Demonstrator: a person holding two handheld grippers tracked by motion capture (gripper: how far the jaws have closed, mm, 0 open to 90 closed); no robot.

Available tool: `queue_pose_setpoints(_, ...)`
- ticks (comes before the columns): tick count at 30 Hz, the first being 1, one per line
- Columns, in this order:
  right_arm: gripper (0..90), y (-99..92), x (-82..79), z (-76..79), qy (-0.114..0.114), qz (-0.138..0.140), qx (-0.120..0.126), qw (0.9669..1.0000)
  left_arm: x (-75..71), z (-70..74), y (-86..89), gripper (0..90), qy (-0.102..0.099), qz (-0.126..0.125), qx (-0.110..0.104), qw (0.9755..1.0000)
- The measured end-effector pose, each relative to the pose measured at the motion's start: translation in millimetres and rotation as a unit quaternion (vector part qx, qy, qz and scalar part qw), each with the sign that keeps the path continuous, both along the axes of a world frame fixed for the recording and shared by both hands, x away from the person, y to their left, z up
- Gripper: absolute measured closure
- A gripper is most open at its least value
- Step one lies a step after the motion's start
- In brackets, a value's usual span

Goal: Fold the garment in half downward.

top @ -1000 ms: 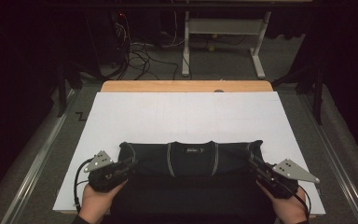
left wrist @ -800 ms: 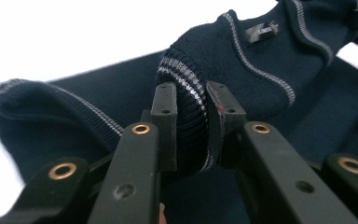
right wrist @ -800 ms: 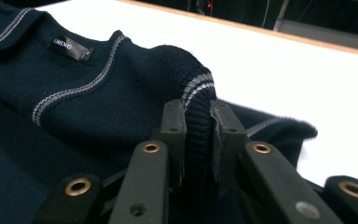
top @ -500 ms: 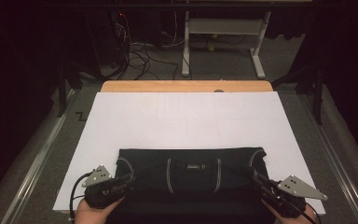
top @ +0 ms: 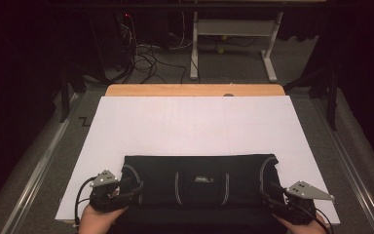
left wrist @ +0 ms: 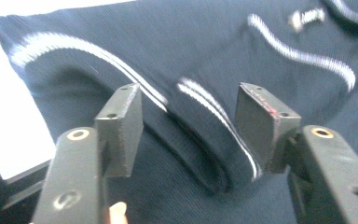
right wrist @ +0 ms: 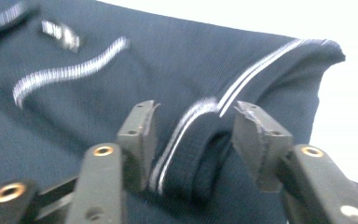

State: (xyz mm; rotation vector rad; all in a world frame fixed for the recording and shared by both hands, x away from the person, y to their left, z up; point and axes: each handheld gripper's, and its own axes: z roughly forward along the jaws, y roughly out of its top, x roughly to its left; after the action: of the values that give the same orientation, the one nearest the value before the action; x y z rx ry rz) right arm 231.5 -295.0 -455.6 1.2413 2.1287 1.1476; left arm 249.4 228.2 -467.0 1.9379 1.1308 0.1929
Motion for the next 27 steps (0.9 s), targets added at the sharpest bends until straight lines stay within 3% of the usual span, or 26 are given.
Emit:
queue_pose_setpoints(4,45.3,-7.1,6.9,7.4,-0.021,-0.028,0.011,0.9993,9.8,7.5,12.3,31.6,-0.031,0.031,0.008,0.999)
queue_pose_setpoints(6,44.7,-12.1,18.8,9.1,-0.023,-0.052,0.016,0.9982,25.4,7.3,20.4,31.1,-0.025,0.06,0.004,0.9979)
queue_pose_setpoints(7,44.6,-15.2,33.1,9.7,-0.025,-0.075,0.014,0.9968,34.5,6.1,23.5,28.3,-0.019,0.072,0.001,0.9972)
queue_pose_setpoints(8,44.6,-15.2,33.1,9.7,-0.025,-0.075,0.014,0.9968,42.8,4.1,25.4,28.3,-0.011,0.083,-0.002,0.9965)
queue_pose_setpoints(12,43.7,-17.4,71.5,6.8,-0.019,-0.117,0.001,0.9929,71.1,-6.1,25.9,25.9,0.016,0.107,-0.013,0.994)
queue_pose_setpoints(15,43.4,-15.4,95.0,0.0,-0.001,-0.143,-0.002,0.9897,83.9,-12.6,22.7,26.0,0.035,0.122,0.006,0.9919)
queue_pose_setpoints(16,42.6,-14.5,101.7,-3.5,0.009,-0.149,-0.007,0.9887,85.3,-14.6,21.6,26.1,0.043,0.121,0.01,0.9917)
queue_pose_setpoints(19,39.6,-12.5,111.7,-14.4,0.058,-0.148,-0.02,0.9871,80.8,-13.5,18.2,29.9,0.042,0.106,0.028,0.9931)
queue_pose_setpoints(21,40.4,-13.8,108.2,-15.7,0.063,-0.15,-0.01,0.9866,76.7,-13.7,14.8,35.0,0.036,0.093,0.046,0.9939)
queue_pose_setpoints(24,48.0,-16.4,102.1,-13.4,0.083,-0.134,0.002,0.9875,71.9,-12.9,8.5,42.1,0.031,0.085,0.068,0.9936)
queue_pose_setpoints(27,63.4,-15.5,95.1,-13.1,0.089,-0.112,0.011,0.9897,70.1,-13.4,5.4,52.1,0.036,0.079,0.058,0.9945)
